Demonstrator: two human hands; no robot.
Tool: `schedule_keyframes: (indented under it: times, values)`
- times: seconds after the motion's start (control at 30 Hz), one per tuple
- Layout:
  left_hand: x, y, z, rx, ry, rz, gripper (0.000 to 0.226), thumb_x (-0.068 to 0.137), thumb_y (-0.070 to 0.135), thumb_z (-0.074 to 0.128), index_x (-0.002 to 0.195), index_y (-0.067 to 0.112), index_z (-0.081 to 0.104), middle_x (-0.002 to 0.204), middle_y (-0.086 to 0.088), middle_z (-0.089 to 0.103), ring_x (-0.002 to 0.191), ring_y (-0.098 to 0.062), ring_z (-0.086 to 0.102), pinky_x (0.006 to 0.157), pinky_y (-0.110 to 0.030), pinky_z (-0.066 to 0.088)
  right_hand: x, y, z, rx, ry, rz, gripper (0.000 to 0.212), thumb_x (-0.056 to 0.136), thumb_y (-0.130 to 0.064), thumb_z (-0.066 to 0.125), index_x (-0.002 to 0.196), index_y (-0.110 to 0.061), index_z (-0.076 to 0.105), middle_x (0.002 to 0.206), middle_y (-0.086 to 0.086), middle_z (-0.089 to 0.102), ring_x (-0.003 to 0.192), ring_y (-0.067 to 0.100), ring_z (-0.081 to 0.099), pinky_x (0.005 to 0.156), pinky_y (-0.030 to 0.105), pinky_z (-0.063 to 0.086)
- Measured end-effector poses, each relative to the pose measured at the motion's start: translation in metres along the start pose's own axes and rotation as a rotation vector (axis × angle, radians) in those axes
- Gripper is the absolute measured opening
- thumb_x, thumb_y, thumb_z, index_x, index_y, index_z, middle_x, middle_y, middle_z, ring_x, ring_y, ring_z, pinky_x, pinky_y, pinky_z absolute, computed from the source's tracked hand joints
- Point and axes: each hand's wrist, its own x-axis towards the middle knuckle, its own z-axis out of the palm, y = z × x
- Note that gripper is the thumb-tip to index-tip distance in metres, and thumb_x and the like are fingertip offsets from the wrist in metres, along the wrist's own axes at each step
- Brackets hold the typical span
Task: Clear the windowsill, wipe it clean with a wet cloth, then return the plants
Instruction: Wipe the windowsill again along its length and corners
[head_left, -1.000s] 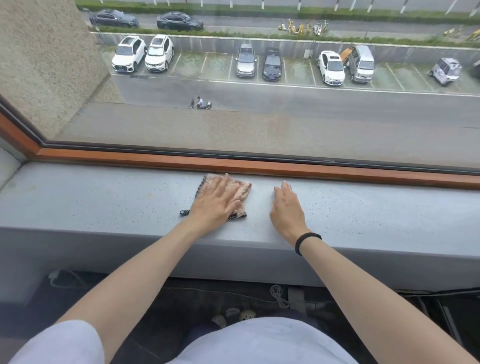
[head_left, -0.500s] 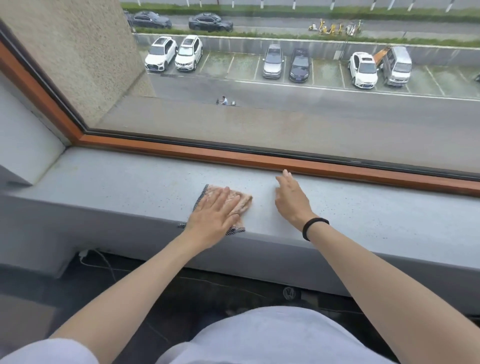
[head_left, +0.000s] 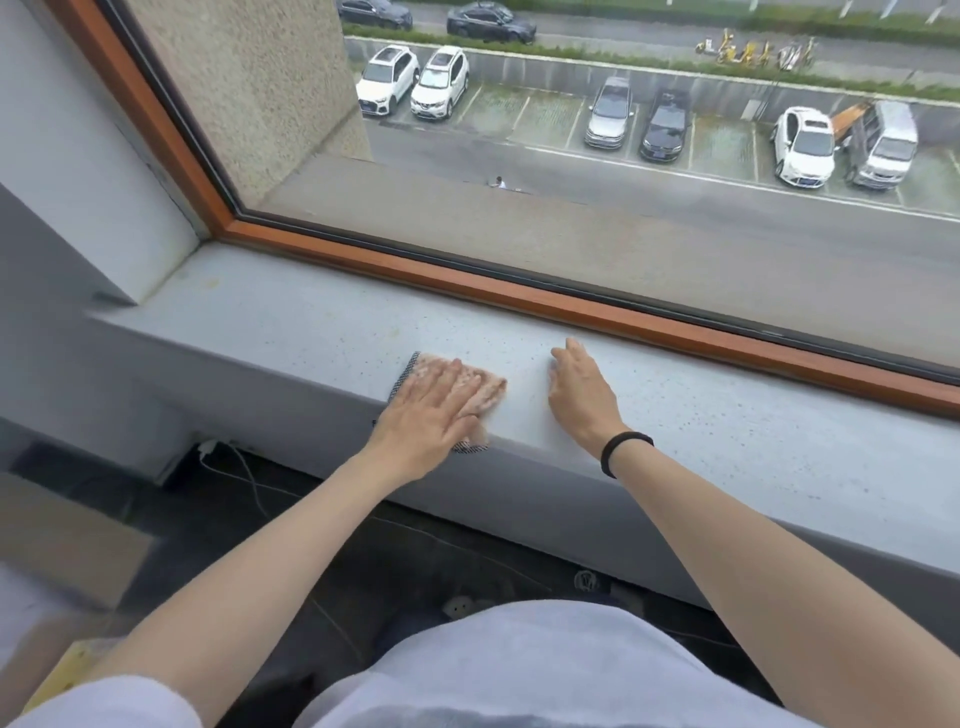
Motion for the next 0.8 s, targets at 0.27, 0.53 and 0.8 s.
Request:
schedule_keyframes:
  times: [0.27,0.53,0.8]
  values:
    - [0.0,0.02,0.003,-0.087,0.031,-0.186,0.056,0.1,0.047,0.01,0.149,0.031,-0.012,0.155,0.005,-0.021,0.142,-0.014,-0.023,0.115,-0.037,-0.017,0.001,-0.023,0.024,0.015,-0.031,-0.102,0.017,0.097,-0.005,0.033,0.1,-0.005,0.05,0.133,0.016,0.043,0.121,0.031,0.044,0.095,0.038,0.041]
    - [-0.001,-0.07,-0.015,-0.105,0.042,-0.259,0.053,0.101,0.045,0.007,0.149,0.028,-0.006,0.158,0.004,-0.012,0.143,-0.011,-0.018,0.117,-0.034,-0.011,0.008,-0.039,0.027,-0.134,-0.2,-0.163,0.064,0.096,-0.036,0.048,0.146,-0.003,0.024,0.157,0.014,0.01,0.146,0.026,0.008,0.119,0.038,0.013]
    - [-0.008,-0.023,-0.006,-0.087,0.028,-0.103,0.056,0.099,0.047,0.01,0.149,0.031,-0.006,0.154,0.008,-0.017,0.144,-0.013,-0.017,0.118,-0.036,-0.011,0.012,-0.043,0.029,-0.115,-0.209,-0.143,0.078,0.086,-0.041,0.062,0.144,-0.003,0.026,0.157,0.014,0.011,0.146,0.026,0.007,0.119,0.041,0.013]
